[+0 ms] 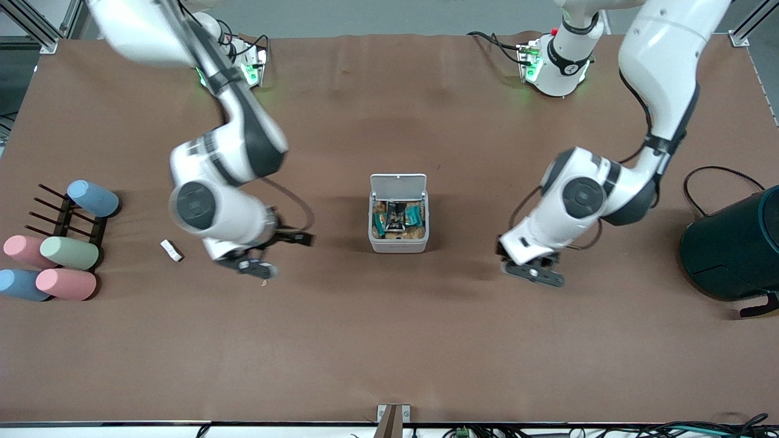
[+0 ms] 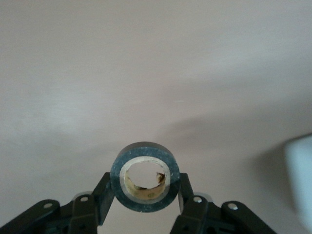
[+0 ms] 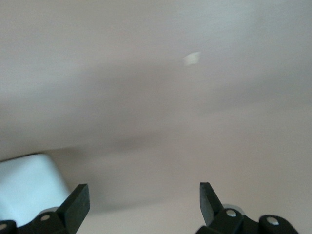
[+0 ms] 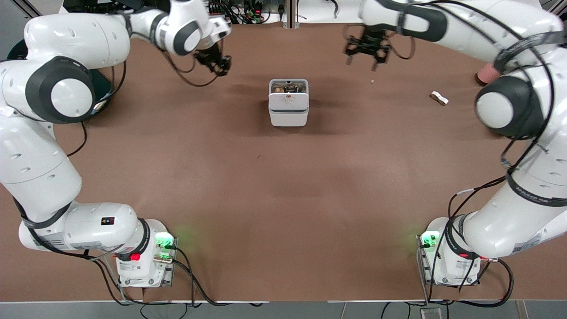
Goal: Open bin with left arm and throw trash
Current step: 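Grasp the dark tape roll with the left gripper while the right moves to the strip, then drop the tape into the bin with the left gripper while the right grasps the strip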
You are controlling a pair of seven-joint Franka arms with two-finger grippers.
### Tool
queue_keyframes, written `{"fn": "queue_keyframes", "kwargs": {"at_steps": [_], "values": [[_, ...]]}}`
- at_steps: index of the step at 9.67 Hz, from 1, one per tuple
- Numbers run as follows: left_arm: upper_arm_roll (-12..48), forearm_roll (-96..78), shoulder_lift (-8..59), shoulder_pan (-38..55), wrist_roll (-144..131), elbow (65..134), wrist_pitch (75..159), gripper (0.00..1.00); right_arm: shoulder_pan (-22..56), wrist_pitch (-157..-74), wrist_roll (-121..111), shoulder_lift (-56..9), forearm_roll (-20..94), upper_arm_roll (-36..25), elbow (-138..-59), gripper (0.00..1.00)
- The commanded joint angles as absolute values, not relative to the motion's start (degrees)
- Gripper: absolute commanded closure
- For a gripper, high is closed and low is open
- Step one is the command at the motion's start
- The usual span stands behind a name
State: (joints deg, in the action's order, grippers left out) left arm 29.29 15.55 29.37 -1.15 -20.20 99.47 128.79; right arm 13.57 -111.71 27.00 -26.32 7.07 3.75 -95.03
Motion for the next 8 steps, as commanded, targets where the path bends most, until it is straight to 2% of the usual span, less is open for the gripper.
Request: {"fn": "queue_keyframes", "kwargs": {"at_steps": [1, 3, 5, 6, 7, 8], "values": [[31.2, 15.8, 30.9, 6.8, -33.7, 92.7, 123.1, 1.0, 2.1, -118.6, 9.8, -17.2, 2.8, 5.1, -111.7, 0.01], [31.1, 16.6, 32.8, 12.6, -42.7, 90.4, 122.6, 1.0, -7.4, -132.0, -8.4, -17.2, 0.5, 5.1, -121.1, 0.01], [31.1, 16.6, 33.5, 15.4, -46.4, 90.4, 122.6, 1.0, -12.0, -141.7, -15.5, -19.7, -5.9, 4.8, -123.0, 0.01], [31.1, 16.6, 33.8, 16.1, -48.4, 90.4, 122.6, 0.93, -13.3, -144.2, -15.6, -21.3, -9.3, 4.8, -123.0, 0.01], [31.1, 16.7, 34.0, 16.2, -50.2, 91.0, 122.6, 0.36, -13.7, -144.9, -15.6, -23.2, -10.3, 4.8, -123.2, 0.01], [31.1, 16.7, 33.8, 16.2, -50.8, 91.1, 122.4, 0.0, -14.4, -144.8, -15.6, -23.6, -10.2, 4.9, -123.5, 0.01]]}}
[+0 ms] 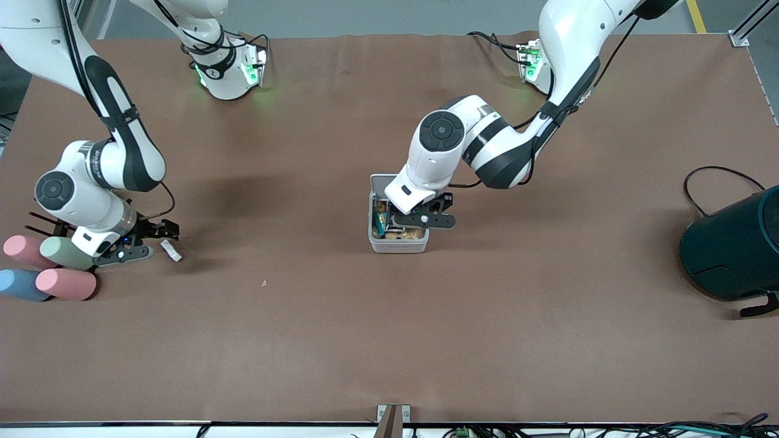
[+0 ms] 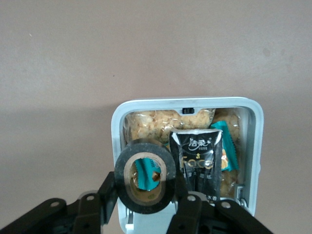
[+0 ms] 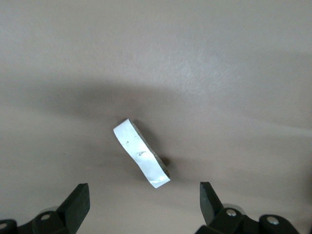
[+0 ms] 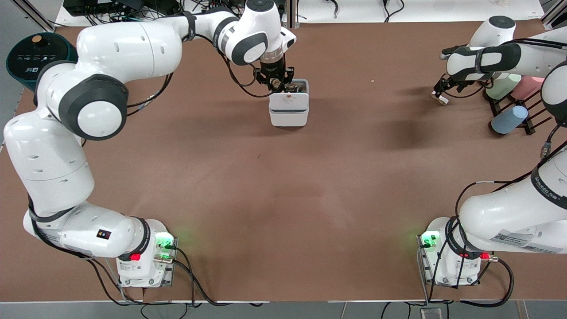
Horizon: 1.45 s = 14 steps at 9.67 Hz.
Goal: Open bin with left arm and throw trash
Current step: 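Drop the tape into the bin with the left gripper while the right grasps the strip, then return the left arm to rest while the right gripper lifts the white strip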
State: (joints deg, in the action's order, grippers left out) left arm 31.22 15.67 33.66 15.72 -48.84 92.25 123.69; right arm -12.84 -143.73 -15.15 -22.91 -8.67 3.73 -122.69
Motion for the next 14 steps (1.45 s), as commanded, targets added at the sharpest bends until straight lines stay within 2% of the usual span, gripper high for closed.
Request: {"fn": "queue_keyframes", "kwargs": {"at_steps": [1, 4, 5, 6, 7, 10, 11, 12, 14], "values": [[31.1, 16.7, 33.6, 15.6, -50.6, 91.1, 121.5, 0.0, -13.8, -144.8, -15.5, -24.1, -10.2, 4.9, -123.7, 0.01], [31.2, 16.5, 28.9, 9.3, -50.2, 90.4, 118.1, 0.0, -13.9, -152.5, -15.5, -26.8, -10.3, 4.9, -126.2, 0.01], [31.5, 16.1, 26.8, 6.0, -49.9, 90.3, 116.6, 0.0, -13.9, -152.5, -14.9, -27.0, -10.2, 4.9, -126.2, 0.33], [31.6, 15.8, 24.1, 3.3, -46.5, 89.3, 113.4, 0.0, -14.1, -152.3, -14.8, -27.0, -10.2, 4.9, -126.1, 0.79], [31.6, 15.5, 22.0, 1.5, -41.0, 87.7, 108.4, 0.0, -14.3, -151.8, -14.6, -27.0, -10.2, 4.9, -126.0, 1.0], [30.9, 6.5, 13.2, -8.0, -21.8, 85.8, 98.5, 0.0, -13.7, -151.3, -10.1, -26.5, -9.8, 5.2, -125.5, 1.0], [23.8, 2.4, 8.7, -7.0, -13.6, 86.0, 94.2, 0.0, -12.9, -148.5, -4.8, -26.0, -9.8, 6.4, -124.5, 1.0], [15.7, 0.5, 4.9, -3.4, -7.7, 86.8, 91.3, 0.0, -11.5, -142.4, 1.9, -24.7, -9.7, 8.3, -121.7, 1.0], [6.6, 0.4, -0.4, -0.4, 1.5, 90.5, 90.4, 0.0, -10.3, -123.9, 13.0, -22.1, -7.8, 14.6, -113.0, 1.0]]}}
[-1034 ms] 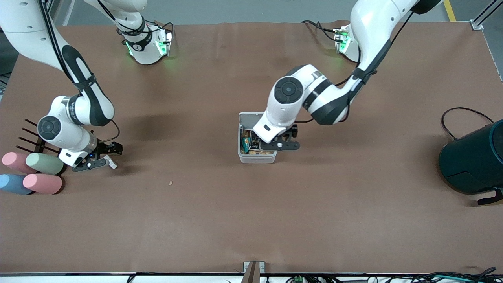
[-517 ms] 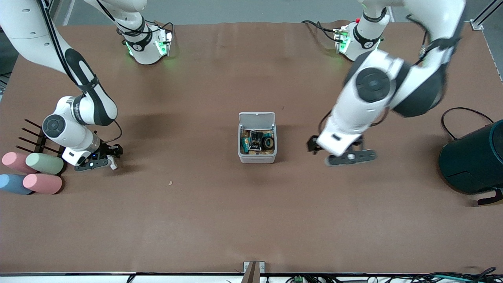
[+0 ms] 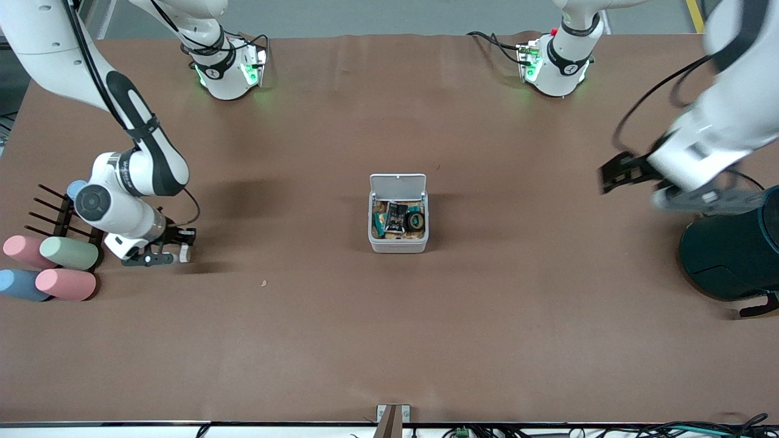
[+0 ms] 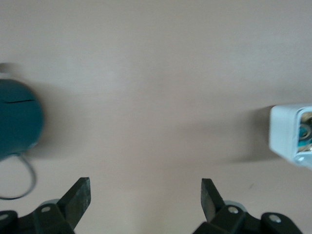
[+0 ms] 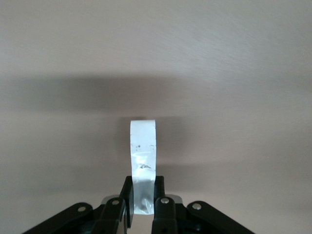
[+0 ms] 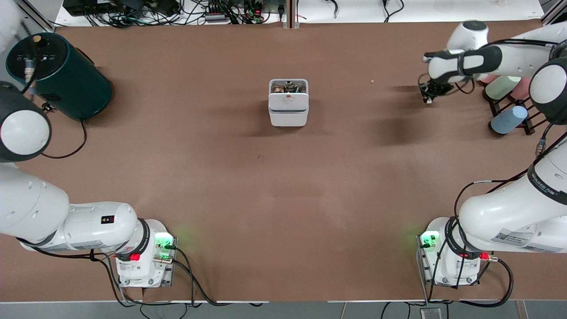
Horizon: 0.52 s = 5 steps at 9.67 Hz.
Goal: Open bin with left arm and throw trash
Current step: 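Return the left arm to rest while the right gripper lifts the white strip, then carry the white strip over the open bin and release it with the right gripper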
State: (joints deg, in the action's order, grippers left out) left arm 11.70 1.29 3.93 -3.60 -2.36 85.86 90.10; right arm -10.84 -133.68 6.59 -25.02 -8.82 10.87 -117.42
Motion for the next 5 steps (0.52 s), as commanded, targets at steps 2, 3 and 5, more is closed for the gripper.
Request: {"fn": "queue_keyframes", "kwargs": {"at_steps": [2, 3, 5], "values": [[4.7, 0.7, -1.7, 0.8, -1.1, 91.1, 91.1, 0.0, -9.7, -109.4, 26.5, -21.2, -3.5, 24.0, -103.2, 1.0], [4.3, 0.4, -2.6, 0.7, -3.4, 91.2, 91.5, 0.0, -7.1, -107.9, 34.5, -21.4, -3.3, 28.0, -99.8, 1.0], [4.3, 0.5, -6.1, 0.8, -4.1, 94.8, 91.3, 0.0, 2.5, -108.1, 49.9, -24.7, 2.8, 29.3, -89.0, 1.0]]}}
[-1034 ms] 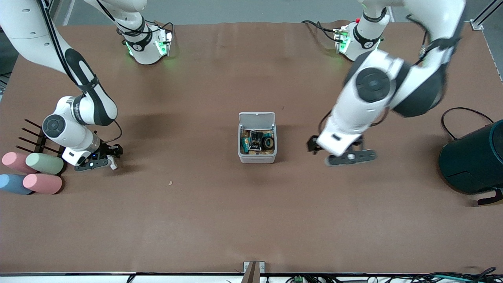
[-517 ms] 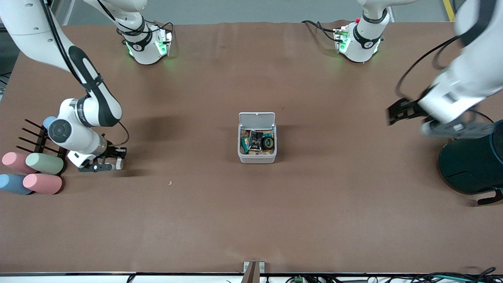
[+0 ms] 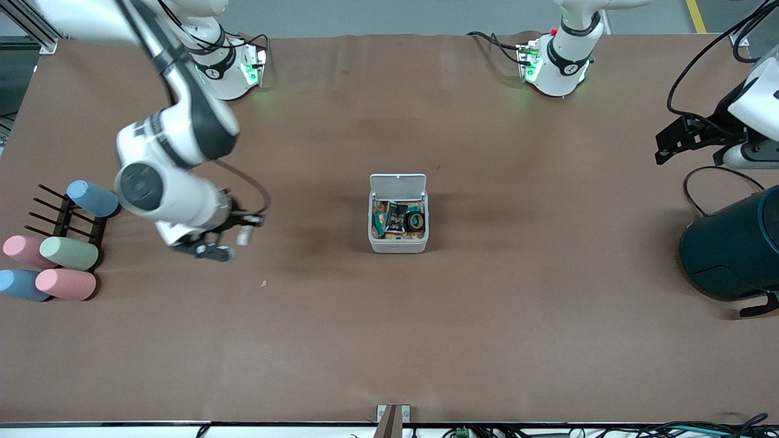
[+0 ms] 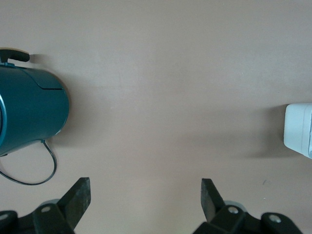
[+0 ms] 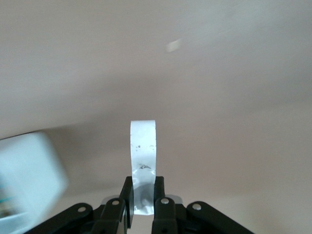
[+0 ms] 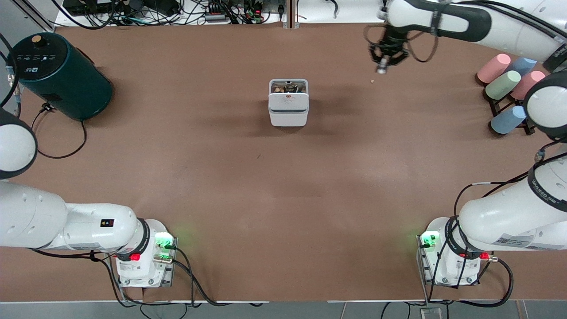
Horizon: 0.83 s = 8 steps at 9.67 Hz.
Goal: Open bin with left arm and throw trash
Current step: 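Carry the white strip over the open bin and release it with the right gripper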
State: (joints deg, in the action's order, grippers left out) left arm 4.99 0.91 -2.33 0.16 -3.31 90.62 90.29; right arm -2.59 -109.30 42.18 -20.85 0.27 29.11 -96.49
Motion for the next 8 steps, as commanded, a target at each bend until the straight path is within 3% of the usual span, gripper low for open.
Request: {"fn": "queue_keyframes", "kwargs": {"at_steps": [1, 5, 8], "values": [[4.7, 0.7, -3.4, 0.5, -4.3, 92.4, 91.1, 0.0, 5.9, -108.4, 55.8, -27.2, 2.7, 29.2, -86.1, 1.0], [4.7, 0.4, -1.4, 0.5, -4.1, 89.6, 90.7, 0.0, 15.5, -121.4, 65.9, -33.9, -0.5, 28.5, -83.6, 1.0], [4.7, 0.5, -1.3, 0.6, -4.0, 89.6, 90.7, 0.0, 18.6, -123.4, 69.1, -35.8, -1.8, 27.6, -83.5, 0.99]]}}
